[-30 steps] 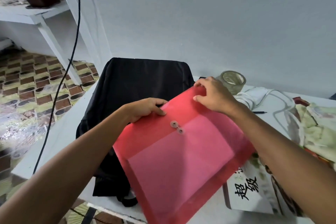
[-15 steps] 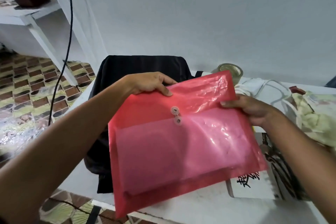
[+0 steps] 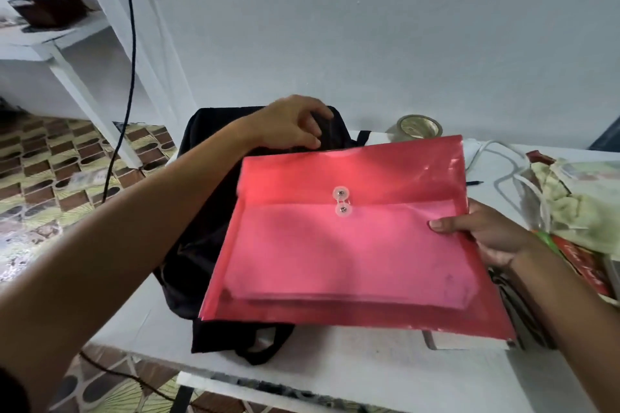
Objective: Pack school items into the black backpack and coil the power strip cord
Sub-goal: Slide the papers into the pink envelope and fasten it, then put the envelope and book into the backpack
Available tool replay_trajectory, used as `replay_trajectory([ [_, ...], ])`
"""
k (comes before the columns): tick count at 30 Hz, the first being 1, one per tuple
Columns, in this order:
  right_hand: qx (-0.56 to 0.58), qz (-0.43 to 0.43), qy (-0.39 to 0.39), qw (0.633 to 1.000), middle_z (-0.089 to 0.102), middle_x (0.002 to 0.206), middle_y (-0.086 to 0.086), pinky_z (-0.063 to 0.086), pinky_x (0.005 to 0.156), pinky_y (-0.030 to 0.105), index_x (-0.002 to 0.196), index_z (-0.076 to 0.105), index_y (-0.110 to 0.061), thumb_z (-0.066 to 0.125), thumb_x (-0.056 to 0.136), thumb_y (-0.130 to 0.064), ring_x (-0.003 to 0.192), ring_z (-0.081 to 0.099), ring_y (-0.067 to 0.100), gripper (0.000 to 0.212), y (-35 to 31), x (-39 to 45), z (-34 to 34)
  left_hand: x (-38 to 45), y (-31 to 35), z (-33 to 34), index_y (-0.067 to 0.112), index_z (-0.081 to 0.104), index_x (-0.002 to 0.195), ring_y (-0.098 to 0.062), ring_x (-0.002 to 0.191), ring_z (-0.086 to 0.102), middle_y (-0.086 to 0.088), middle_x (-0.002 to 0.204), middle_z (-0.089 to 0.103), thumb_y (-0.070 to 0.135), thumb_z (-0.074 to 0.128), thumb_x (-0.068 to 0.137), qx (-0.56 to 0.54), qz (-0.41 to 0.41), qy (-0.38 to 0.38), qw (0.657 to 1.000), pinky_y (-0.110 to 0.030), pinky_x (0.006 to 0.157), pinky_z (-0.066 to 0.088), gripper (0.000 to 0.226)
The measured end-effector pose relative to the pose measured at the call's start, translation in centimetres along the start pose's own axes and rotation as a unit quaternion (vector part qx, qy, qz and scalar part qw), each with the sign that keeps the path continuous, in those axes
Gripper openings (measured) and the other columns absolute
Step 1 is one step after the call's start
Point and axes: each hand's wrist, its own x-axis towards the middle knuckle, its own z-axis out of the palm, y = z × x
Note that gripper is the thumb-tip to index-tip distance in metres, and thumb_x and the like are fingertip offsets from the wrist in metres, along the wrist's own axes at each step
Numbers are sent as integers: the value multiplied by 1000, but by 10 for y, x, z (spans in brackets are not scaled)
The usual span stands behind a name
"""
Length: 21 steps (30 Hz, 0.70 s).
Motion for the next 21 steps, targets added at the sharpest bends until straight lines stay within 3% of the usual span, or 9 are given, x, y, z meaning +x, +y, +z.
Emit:
replay_trajectory([
  [5, 63, -33, 81, 994, 73, 77, 11, 57, 52, 29, 106, 59, 0, 97, 10, -20, 66, 71, 23, 106, 8, -26, -14, -49, -27, -5, 25, 63, 85, -11, 78, 62, 0, 83, 68, 6, 65, 81, -16, 38, 260, 965, -25, 78, 50, 20],
  [7, 104, -40, 90, 990, 72, 77, 9, 58, 53, 30, 111, 56, -3, 93, 39, -10, 66, 71, 22, 81, 14, -36, -17, -78, -40, 4, 30, 60, 74, -7, 66, 56, 8, 71, 63, 11, 63, 77, -20, 14, 316, 948, -26, 70, 47, 20],
  [9, 164, -64, 108, 978, 73, 81, 7, 60, 57, 32, 113, 56, -7, 70, 68, 2, 69, 72, 21, 47, 17, -53, -12, -110, -51, 21, 24, 63, 72, -2, 58, 51, 8, 62, 61, 8, 65, 77, -12, -8, 280, 960, -21, 63, 43, 18],
  [12, 202, -59, 127, 969, 71, 93, 13, 61, 67, 38, 122, 56, -1, 75, 61, -2, 72, 72, 26, 64, 32, -73, -9, -151, -60, 55, 20, 70, 79, 0, 62, 57, 7, 69, 68, 15, 78, 74, -16, -20, 101, 995, -19, 67, 46, 11],
  [15, 170, -9, 144, 975, 70, 70, 14, 56, 45, 30, 115, 56, 6, 57, 83, -7, 50, 67, 25, 34, 36, -105, -4, -167, -67, 81, 24, 73, 97, 6, 87, 55, 19, 93, 61, 51, 74, 68, 123, -18, 10, 992, -8, 82, 37, 40],
  [16, 143, 8, 143, 979, 70, 68, 14, 55, 43, 30, 113, 57, 6, 64, 78, -11, 48, 66, 25, 39, 36, -113, -4, -168, -67, 86, 22, 73, 97, 2, 92, 53, 19, 95, 58, 49, 73, 69, 149, -12, 13, 989, -9, 84, 34, 39],
  [18, 81, 28, 131, 988, 71, 68, 14, 54, 42, 30, 96, 70, 4, 92, 38, -23, 49, 67, 25, 68, 33, -130, 1, -170, -68, 92, 10, 74, 88, -11, 88, 57, 16, 88, 57, 28, 73, 75, 142, 6, 26, 990, -10, 80, 34, 22],
  [19, 60, 30, 128, 990, 71, 66, 14, 53, 41, 28, 81, 75, 1, 96, 14, -24, 48, 67, 24, 75, 33, -137, 1, -172, -68, 96, 5, 71, 84, -17, 85, 59, 11, 84, 60, 18, 68, 77, 140, 14, 31, 990, -12, 77, 38, 15],
  [21, 19, 25, 130, 991, 71, 66, 17, 53, 41, 28, 68, 76, -1, 94, -2, -25, 48, 67, 25, 76, 31, -150, 1, -171, -61, 98, 10, 67, 78, -24, 81, 60, 1, 81, 64, 10, 61, 84, 174, 18, 55, 983, -25, 73, 42, 8],
])
